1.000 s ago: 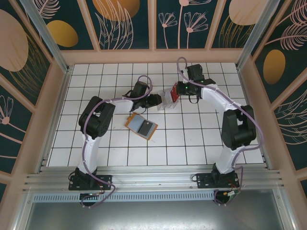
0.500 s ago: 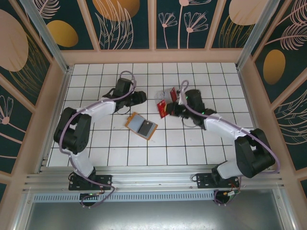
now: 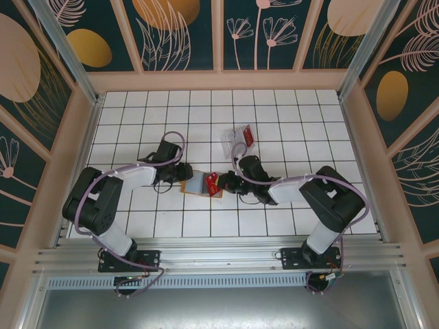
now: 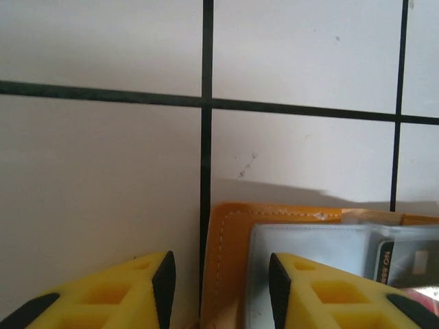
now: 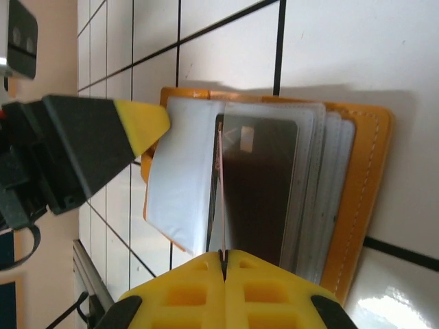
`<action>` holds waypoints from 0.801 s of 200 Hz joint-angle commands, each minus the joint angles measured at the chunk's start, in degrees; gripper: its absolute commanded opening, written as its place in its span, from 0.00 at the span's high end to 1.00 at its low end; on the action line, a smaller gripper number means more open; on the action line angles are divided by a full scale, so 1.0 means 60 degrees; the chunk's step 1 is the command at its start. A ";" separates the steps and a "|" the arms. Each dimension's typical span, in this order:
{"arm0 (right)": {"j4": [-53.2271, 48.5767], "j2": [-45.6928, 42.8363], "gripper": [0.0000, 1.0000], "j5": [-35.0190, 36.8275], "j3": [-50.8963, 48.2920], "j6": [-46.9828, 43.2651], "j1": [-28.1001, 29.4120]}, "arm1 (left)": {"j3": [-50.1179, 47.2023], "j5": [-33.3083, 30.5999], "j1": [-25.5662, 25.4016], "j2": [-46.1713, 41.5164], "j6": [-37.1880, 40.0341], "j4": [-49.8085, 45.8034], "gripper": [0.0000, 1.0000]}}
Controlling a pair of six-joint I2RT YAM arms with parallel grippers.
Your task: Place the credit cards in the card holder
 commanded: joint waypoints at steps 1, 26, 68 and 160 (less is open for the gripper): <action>0.0481 0.0388 0.96 0.0218 0.0410 0.0074 -0.0070 | -0.0509 0.0297 0.0028 -0.0228 -0.0125 0.0085 0.58; 0.0693 0.0677 0.96 -0.0018 0.0456 0.0132 -0.0100 | -0.0949 0.0593 0.0027 -0.0401 -0.0359 0.0342 0.62; 0.1046 0.0994 0.96 -0.0326 0.0434 0.0395 -0.0067 | -0.1465 0.0949 0.0028 -0.0637 -0.0677 0.0672 0.68; 0.1105 0.1658 0.96 -0.0467 0.0993 0.0549 -0.0003 | -0.1795 0.1161 0.0029 -0.0675 -0.0839 0.1065 0.67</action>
